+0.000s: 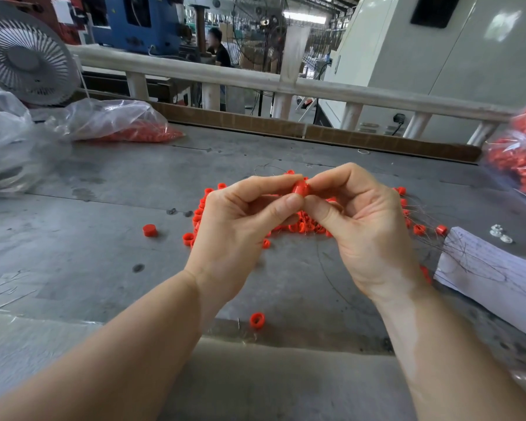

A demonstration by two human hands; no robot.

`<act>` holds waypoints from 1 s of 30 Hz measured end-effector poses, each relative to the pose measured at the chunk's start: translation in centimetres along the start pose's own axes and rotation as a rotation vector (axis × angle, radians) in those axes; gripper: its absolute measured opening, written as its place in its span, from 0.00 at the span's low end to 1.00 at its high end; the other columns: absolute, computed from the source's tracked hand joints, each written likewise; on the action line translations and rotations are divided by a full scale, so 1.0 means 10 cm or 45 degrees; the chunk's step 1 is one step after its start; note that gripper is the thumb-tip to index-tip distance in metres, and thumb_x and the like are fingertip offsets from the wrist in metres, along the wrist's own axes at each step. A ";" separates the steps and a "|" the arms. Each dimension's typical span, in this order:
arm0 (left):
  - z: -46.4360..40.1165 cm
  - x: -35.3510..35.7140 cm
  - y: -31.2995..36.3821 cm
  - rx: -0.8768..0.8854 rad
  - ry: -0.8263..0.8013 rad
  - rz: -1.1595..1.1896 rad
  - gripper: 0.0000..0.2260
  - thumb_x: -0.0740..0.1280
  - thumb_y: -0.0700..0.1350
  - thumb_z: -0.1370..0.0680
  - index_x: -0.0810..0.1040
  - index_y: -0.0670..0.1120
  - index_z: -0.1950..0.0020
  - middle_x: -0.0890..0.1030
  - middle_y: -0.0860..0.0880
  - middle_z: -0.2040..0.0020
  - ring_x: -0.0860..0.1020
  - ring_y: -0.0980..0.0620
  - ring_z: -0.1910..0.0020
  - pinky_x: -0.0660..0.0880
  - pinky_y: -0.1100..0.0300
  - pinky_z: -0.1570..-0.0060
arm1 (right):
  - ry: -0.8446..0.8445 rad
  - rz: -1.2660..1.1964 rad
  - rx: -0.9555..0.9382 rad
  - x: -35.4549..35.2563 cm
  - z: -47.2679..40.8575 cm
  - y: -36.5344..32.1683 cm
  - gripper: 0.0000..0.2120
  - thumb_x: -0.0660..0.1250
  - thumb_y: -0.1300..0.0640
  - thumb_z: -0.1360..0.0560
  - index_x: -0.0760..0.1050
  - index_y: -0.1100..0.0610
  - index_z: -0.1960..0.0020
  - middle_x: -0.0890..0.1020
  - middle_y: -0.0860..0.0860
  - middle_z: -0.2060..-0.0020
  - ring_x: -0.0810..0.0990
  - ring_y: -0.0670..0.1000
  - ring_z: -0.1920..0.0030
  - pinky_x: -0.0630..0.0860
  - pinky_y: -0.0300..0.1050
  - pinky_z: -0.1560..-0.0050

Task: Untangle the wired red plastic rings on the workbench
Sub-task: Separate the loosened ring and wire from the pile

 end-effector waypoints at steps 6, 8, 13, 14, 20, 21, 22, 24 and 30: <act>-0.01 0.04 -0.13 -0.239 -0.091 0.292 0.12 0.71 0.40 0.36 0.84 0.45 0.54 0.85 0.47 0.58 0.83 0.54 0.58 0.77 0.66 0.58 | 0.084 0.145 -0.067 -0.03 0.01 -0.04 0.08 0.72 0.60 0.31 0.78 0.47 0.61 0.82 0.46 0.65 0.81 0.46 0.63 0.76 0.41 0.61; -0.01 0.05 -0.15 -0.255 -0.081 0.315 0.10 0.70 0.39 0.35 0.83 0.44 0.55 0.85 0.47 0.60 0.83 0.54 0.60 0.78 0.66 0.60 | 0.107 0.235 -0.103 -0.03 0.02 -0.06 0.09 0.72 0.60 0.31 0.76 0.47 0.61 0.82 0.44 0.66 0.80 0.44 0.64 0.77 0.41 0.62; -0.01 0.05 -0.17 -0.277 -0.057 0.328 0.08 0.70 0.39 0.36 0.85 0.45 0.59 0.85 0.49 0.62 0.82 0.56 0.63 0.77 0.68 0.63 | 0.150 0.362 -0.184 -0.04 0.04 -0.10 0.10 0.72 0.64 0.31 0.76 0.51 0.60 0.80 0.44 0.65 0.79 0.42 0.64 0.76 0.37 0.60; -0.01 0.05 -0.18 -0.271 -0.055 0.315 0.09 0.70 0.39 0.36 0.85 0.45 0.59 0.85 0.49 0.62 0.82 0.57 0.64 0.76 0.69 0.63 | 0.150 0.402 -0.211 -0.03 0.05 -0.11 0.09 0.72 0.65 0.31 0.76 0.53 0.60 0.80 0.44 0.65 0.79 0.41 0.63 0.75 0.34 0.60; 0.00 0.03 -0.16 -0.183 -0.013 0.229 0.09 0.70 0.39 0.35 0.82 0.44 0.56 0.84 0.50 0.64 0.81 0.59 0.66 0.73 0.72 0.67 | 0.115 0.598 -0.296 0.02 0.07 -0.13 0.09 0.71 0.72 0.32 0.79 0.59 0.59 0.79 0.50 0.64 0.79 0.44 0.61 0.74 0.32 0.57; -0.01 0.01 -0.16 -0.174 0.004 0.213 0.09 0.71 0.40 0.35 0.83 0.45 0.56 0.85 0.50 0.63 0.82 0.59 0.64 0.74 0.71 0.65 | 0.101 0.604 -0.284 0.03 0.07 -0.12 0.08 0.71 0.72 0.32 0.80 0.60 0.59 0.80 0.50 0.64 0.79 0.44 0.60 0.74 0.33 0.56; -0.01 -0.01 -0.16 -0.162 0.019 0.188 0.09 0.71 0.41 0.35 0.83 0.46 0.55 0.85 0.49 0.60 0.82 0.57 0.61 0.75 0.70 0.62 | 0.089 0.600 -0.262 0.03 0.07 -0.11 0.08 0.70 0.71 0.31 0.81 0.60 0.58 0.81 0.50 0.63 0.80 0.45 0.59 0.75 0.33 0.56; -0.02 -0.03 -0.15 -0.131 0.034 0.097 0.10 0.70 0.42 0.33 0.83 0.46 0.52 0.85 0.48 0.56 0.83 0.54 0.55 0.76 0.67 0.56 | 0.076 0.553 -0.187 0.04 0.07 -0.08 0.08 0.70 0.68 0.30 0.81 0.57 0.57 0.82 0.49 0.61 0.81 0.44 0.58 0.75 0.34 0.55; 0.00 0.01 -0.07 -0.033 0.004 -0.117 0.09 0.67 0.39 0.28 0.81 0.49 0.50 0.85 0.55 0.58 0.81 0.60 0.55 0.74 0.70 0.54 | 0.123 0.275 0.033 0.00 0.06 0.01 0.08 0.71 0.63 0.32 0.80 0.50 0.61 0.83 0.45 0.66 0.81 0.43 0.63 0.76 0.36 0.59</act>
Point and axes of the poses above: each hand's wrist, its own z-axis away from the middle knuckle, its own x-axis out of the palm, y = z × x, the point moved 6 cm from there along -z, towards the middle knuckle
